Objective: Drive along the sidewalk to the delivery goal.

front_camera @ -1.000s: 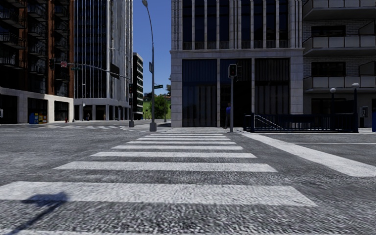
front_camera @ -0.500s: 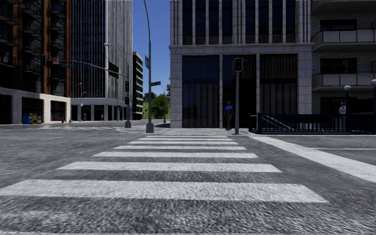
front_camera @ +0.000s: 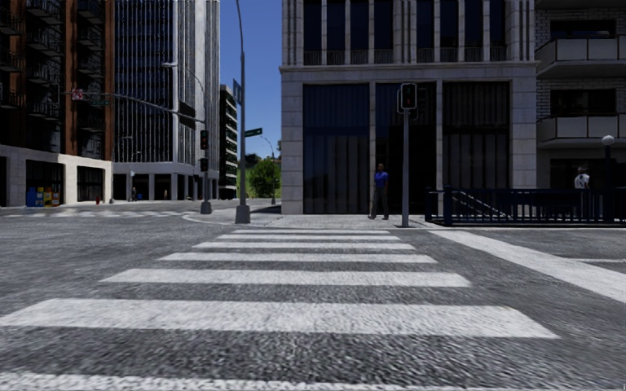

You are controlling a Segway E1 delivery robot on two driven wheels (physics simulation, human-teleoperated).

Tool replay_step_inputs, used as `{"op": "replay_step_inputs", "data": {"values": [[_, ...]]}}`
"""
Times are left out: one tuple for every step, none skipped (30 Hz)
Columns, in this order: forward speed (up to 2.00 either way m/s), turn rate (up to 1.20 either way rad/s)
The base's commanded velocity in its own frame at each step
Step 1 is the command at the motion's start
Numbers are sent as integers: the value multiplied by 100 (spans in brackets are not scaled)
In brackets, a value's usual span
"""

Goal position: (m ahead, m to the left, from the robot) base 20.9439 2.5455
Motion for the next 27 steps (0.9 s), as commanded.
{"op": "replay_step_inputs", "data": {"values": [[200,0],[200,0],[200,0],[200,0],[200,0],[200,0],[200,0],[200,0],[200,0],[200,0],[200,0],[200,0],[200,0],[200,0],[200,0],[200,0],[200,0],[200,0],[200,0],[200,0],[200,0],[200,0],[200,0],[200,0],[200,0],[200,0],[200,0]]}}
